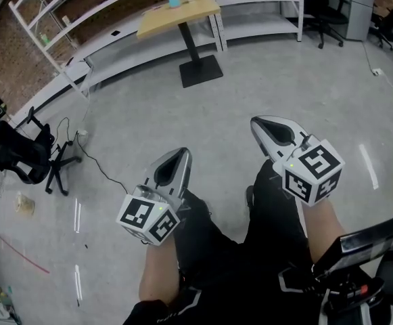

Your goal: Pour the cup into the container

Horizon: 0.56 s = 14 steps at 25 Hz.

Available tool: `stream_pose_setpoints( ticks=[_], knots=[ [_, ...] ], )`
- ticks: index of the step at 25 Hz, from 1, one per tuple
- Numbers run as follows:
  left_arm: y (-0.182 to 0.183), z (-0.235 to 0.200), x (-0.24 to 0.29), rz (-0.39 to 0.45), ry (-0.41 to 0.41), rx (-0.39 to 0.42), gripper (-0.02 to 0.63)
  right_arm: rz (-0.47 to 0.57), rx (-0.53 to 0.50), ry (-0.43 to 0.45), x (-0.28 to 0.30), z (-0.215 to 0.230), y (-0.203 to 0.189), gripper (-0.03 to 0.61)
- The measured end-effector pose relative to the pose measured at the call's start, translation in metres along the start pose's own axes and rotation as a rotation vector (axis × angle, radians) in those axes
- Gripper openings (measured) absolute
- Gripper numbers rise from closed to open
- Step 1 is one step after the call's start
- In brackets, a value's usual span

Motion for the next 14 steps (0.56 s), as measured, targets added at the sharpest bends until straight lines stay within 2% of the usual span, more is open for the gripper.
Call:
stream_pose_setpoints(
  ticks=[14],
  knots=[
    [-0.011, -0.006, 0.001, -0.019, -0.007, -0.009, 0.000, -0.010, 0.003, -0.017, 0.006, 0.002, -0.009, 0.000]
  ],
)
Point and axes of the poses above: the fingertips, and each gripper's own axes: x forward along the fingers, z to its right, y out of its top, the point moved 8 cm from there along -x, backward along the fingers, and after that the axes turned 6 degrees about -z, right-handed, at the moved point
